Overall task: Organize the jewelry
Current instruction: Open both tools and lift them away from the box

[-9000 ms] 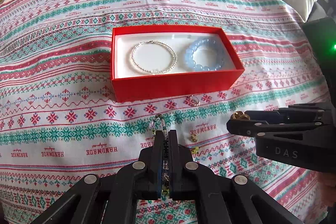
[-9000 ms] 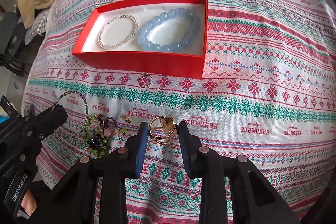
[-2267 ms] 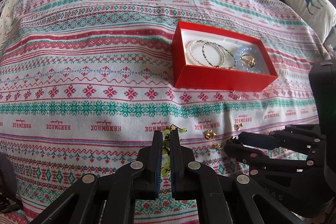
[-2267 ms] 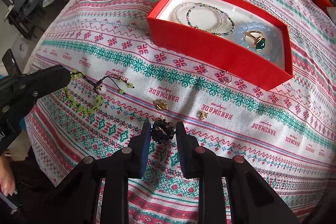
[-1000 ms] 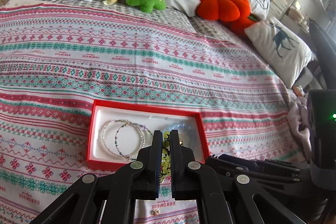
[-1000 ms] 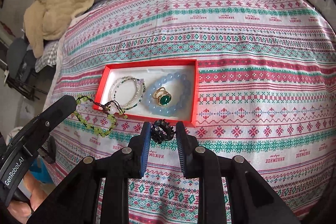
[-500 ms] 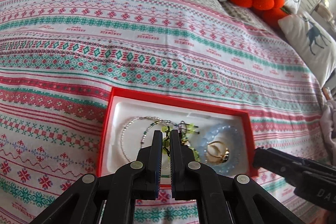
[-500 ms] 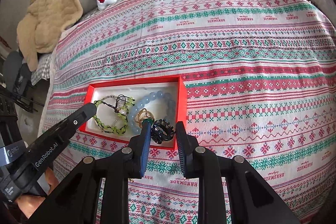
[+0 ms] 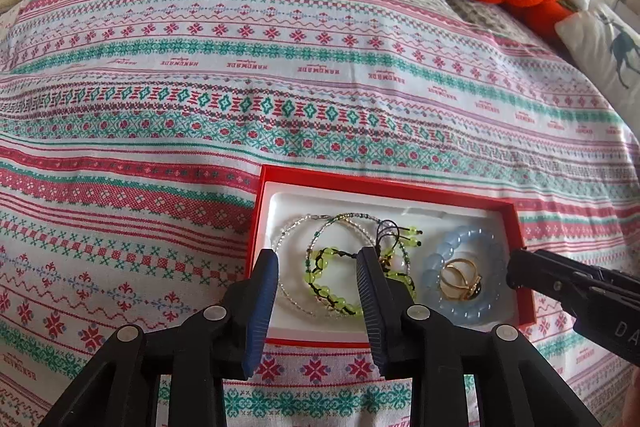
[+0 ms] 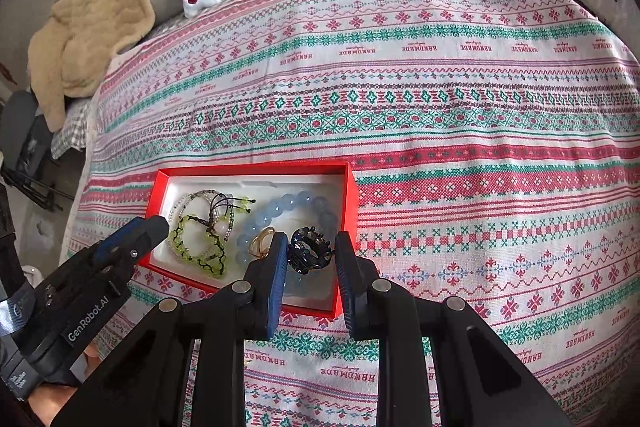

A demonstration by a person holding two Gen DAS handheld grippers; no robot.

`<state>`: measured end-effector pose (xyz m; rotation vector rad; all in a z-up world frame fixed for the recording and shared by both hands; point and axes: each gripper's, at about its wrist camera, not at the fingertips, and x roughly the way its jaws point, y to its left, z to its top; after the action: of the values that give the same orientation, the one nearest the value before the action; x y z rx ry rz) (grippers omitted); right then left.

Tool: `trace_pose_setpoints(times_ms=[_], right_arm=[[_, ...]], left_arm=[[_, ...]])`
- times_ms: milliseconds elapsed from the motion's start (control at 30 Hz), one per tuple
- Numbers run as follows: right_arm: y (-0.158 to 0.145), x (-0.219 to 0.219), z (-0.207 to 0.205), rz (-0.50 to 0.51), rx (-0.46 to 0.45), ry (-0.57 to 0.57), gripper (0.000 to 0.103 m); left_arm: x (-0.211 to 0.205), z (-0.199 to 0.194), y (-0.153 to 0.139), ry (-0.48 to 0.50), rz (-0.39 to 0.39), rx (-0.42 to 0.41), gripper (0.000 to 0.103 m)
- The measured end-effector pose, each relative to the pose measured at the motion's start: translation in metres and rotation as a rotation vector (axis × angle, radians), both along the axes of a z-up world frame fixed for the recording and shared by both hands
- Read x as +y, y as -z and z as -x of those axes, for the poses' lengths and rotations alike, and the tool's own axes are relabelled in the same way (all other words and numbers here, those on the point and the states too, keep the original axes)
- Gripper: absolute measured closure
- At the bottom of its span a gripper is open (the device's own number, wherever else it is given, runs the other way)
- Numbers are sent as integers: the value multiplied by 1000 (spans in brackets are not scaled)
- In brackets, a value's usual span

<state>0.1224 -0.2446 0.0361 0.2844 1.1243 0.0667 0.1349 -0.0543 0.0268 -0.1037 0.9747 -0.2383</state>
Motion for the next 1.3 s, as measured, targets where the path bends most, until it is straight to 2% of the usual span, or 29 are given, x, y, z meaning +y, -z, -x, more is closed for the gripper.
trace_pose_setpoints(times_ms=[100, 267, 333, 400, 467, 733, 833, 1067, 1300], right_arm=[[0, 2, -2, 13, -8, -3, 77], [0, 3, -4, -2, 0, -21, 75], [-1, 4, -3, -1, 0, -37, 68], [-4, 4, 0, 10, -4, -40, 55], [-6, 2, 3, 13, -2, -38, 54], [-18, -5, 23, 11, 16, -20, 53], [-21, -5, 34, 20, 24, -23, 48], [-23, 7, 62, 90, 19, -74, 44], [-12, 5, 88, 144, 49, -88, 44]], left_arm=[[3, 6, -2, 8, -8, 4, 48], [3, 13, -2, 36, -13, 21, 37], [1, 17, -2, 50, -40, 18, 32], [-1, 21, -2, 62, -67, 13, 28], [-2, 26, -2, 74, -86, 12, 25], [-4, 41, 0, 111, -119, 37, 23], [-3, 46, 3, 119, -117, 54, 22], [0, 62, 11, 151, -150, 77, 22], [14, 80, 19, 177, -200, 69, 22]])
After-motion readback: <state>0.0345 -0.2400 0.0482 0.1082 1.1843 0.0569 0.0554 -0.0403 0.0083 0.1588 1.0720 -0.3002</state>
